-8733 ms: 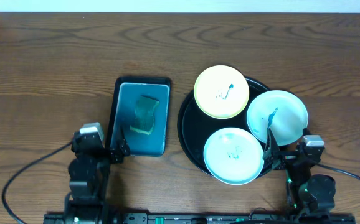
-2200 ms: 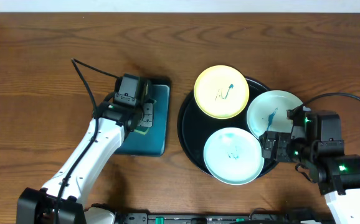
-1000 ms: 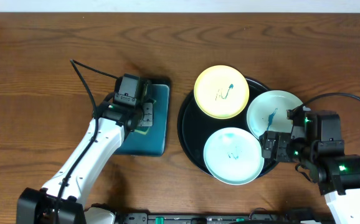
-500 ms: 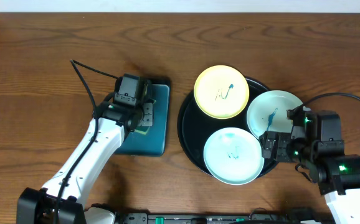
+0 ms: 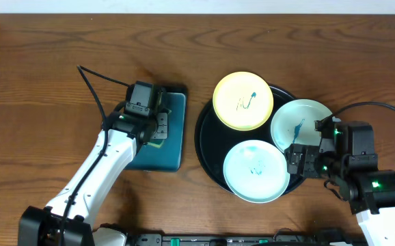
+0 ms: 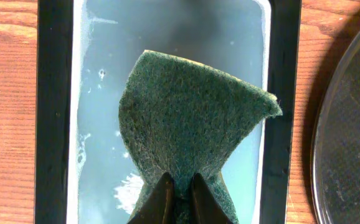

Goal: Clean dirty plates on tray and stack at the side

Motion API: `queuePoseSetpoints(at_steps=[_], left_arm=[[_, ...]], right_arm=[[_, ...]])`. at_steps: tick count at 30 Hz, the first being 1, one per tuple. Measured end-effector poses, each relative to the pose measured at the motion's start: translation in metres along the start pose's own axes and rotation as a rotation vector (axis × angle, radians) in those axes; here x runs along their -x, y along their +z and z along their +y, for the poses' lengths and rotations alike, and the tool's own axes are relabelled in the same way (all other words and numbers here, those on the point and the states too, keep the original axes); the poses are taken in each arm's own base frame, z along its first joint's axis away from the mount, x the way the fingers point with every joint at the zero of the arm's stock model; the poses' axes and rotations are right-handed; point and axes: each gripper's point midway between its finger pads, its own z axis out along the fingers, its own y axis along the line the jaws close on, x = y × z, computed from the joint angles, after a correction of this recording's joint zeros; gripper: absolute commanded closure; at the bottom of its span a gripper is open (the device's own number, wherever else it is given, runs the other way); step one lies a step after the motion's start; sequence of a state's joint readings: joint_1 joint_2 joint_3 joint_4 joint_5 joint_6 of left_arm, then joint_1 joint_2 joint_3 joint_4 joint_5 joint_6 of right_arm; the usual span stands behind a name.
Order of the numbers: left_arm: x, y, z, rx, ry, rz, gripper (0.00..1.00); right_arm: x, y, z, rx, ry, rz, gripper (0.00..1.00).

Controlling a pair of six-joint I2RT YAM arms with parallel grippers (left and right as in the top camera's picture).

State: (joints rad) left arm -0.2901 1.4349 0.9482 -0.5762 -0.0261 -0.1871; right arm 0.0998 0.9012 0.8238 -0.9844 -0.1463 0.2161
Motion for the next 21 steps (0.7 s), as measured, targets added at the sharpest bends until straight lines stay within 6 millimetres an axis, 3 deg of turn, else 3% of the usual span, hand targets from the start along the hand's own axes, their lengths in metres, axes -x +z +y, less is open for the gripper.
queuePoseSetpoints(at_steps=[21], left_arm=[[0.0,0.0,-0.0001,0.0,0.0,0.0,0.92]], right_arm=[[0.0,0.0,0.0001,0.0,0.0,0.0,0.01]])
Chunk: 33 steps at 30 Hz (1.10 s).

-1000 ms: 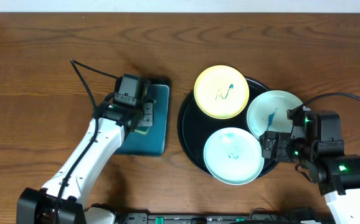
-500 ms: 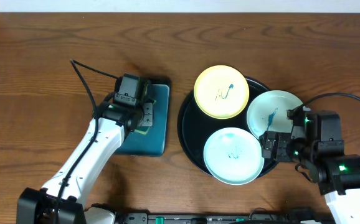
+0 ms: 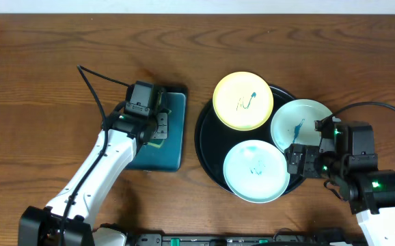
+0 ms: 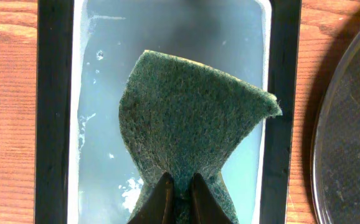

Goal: Clean dirty plates on tray and stack at the side

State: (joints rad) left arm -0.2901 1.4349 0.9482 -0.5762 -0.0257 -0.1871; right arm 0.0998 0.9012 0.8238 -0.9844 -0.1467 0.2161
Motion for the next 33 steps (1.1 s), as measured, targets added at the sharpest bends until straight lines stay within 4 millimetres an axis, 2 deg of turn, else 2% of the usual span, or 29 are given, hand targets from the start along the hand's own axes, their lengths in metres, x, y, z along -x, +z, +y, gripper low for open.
queuePoseSetpoints(at_steps=[24,26,30,33], left_arm=[[0.001,0.0,0.0,-0.001,0.0,-0.006,0.93],[0.009,0.0,-0.002,-0.009,-0.001,-0.038,0.93],[0.037,-0.003,-0.009,-0.037,0.011,-0.153,0.93],[0.057,-0.014,-0.013,-0.058,0.012,-0.245,0.92]], right_arm=[[0.0,0.0,0.0,0.0,0.0,0.0,0.01],[0.0,0.0,0.0,0.0,0.0,0.0,0.01],[0.0,0.0,0.0,0.0,0.0,0.0,0.01],[0.0,0.0,0.0,0.0,0.0,0.0,0.01]])
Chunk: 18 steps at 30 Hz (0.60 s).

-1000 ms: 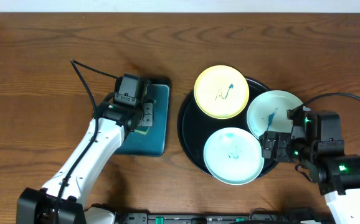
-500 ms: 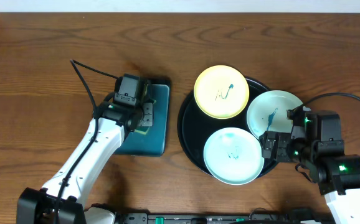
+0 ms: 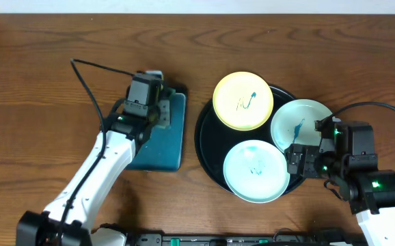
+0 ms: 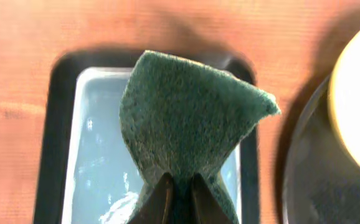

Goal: Clean dirty plates on tray and stack at the side
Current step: 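Lift the sponge with the left gripper and carry it toward the plates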

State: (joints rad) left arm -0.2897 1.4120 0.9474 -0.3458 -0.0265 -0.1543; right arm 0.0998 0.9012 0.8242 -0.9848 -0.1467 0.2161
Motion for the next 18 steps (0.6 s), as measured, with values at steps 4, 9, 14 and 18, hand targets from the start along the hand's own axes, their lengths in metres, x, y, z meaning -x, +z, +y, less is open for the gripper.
queuePoseSetpoints(at_steps=[4,9,14,18], left_arm=[[0.038,-0.027,-0.006,-0.035,-0.008,-0.167,0.92],[0.075,-0.078,-0.01,-0.074,-0.014,-0.361,0.92],[0.086,-0.11,-0.01,-0.093,-0.018,-0.45,0.92],[0.09,-0.125,-0.009,-0.101,-0.021,-0.488,0.92]], right_arm=[[0.0,0.0,0.0,0.0,0.0,0.0,0.01],[0.0,0.0,0.0,0.0,0.0,0.001,0.01],[0.0,0.0,0.0,0.0,0.0,0.001,0.01],[0.0,0.0,0.0,0.0,0.0,0.001,0.01]])
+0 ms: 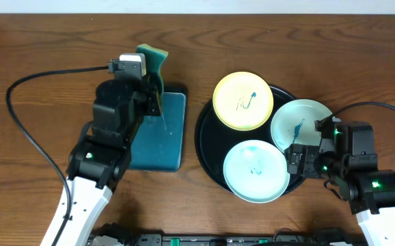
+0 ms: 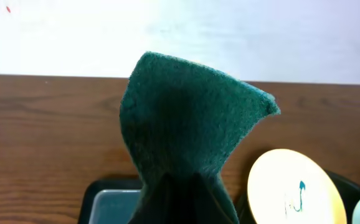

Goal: Clean dirty plates on tray and stack at the side
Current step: 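Lift the sponge with the left gripper and carry it toward the plates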

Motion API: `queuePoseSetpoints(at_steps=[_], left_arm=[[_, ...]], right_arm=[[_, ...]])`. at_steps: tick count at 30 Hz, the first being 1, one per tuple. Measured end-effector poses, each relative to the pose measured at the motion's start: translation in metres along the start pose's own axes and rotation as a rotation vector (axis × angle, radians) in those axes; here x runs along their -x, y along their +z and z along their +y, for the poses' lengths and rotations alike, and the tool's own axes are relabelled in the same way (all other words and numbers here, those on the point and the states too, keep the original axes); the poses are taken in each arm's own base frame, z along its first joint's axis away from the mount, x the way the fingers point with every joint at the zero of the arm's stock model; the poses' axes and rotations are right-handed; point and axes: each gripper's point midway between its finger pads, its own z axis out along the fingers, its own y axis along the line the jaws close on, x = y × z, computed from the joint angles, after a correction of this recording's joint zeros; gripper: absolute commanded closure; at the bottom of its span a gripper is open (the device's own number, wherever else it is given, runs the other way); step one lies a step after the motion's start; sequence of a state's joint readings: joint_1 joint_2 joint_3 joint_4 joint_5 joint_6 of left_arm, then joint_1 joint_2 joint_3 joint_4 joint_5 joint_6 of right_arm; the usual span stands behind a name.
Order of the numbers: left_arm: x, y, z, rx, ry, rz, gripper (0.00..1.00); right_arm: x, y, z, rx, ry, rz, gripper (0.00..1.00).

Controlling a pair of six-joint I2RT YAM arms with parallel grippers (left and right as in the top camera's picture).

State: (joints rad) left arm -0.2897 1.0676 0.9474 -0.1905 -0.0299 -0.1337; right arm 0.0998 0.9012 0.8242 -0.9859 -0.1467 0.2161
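Note:
My left gripper (image 1: pixel 153 72) is shut on a green scouring sponge (image 2: pixel 189 134), held high above the far end of the water basin (image 1: pixel 169 137); the sponge's yellow-backed top (image 1: pixel 150 56) shows in the overhead view. Three dirty plates lie on the round black tray (image 1: pixel 208 140): a yellow plate (image 1: pixel 242 100) at the back, a pale green plate (image 1: pixel 297 123) on the right, a light blue plate (image 1: pixel 255 171) in front, each with teal smears. My right gripper (image 1: pixel 298 160) sits at the tray's right rim between the green and blue plates; its jaws cannot be made out.
The dark basin holds water (image 2: pixel 111 208) and sits left of the tray on the wooden table (image 1: pixel 33 102). A black cable (image 1: pixel 40 76) loops over the table at the left. A white wall (image 2: pixel 230 37) rises beyond the far table edge.
My left gripper has risen well above the basin with the sponge and tilted up, so its camera now faces the far wall. The right arm has not moved.
At first my left gripper held the sponge low over the water in the basin, and stayed so. Then it was higher, over the basin's far end. Now it is raised high with the sponge. The plates and right arm kept their places.

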Motion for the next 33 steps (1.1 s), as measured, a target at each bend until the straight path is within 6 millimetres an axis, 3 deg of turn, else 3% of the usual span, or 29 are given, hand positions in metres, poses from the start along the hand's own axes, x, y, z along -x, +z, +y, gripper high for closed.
queuePoseSetpoints(at_steps=[24,30,33], left_arm=[[-0.005,-0.004,0.001,0.004,0.002,0.019,0.93],[-0.03,0.006,0.005,0.024,0.01,0.118,0.93],[-0.054,0.016,0.01,0.043,0.018,0.212,0.92]], right_arm=[[0.0,0.0,0.0,0.0,0.0,0.0,0.01],[0.0,0.0,0.0,0.0,0.0,0.0,0.01],[0.0,0.0,0.0,0.0,0.0,0.0,0.01]])
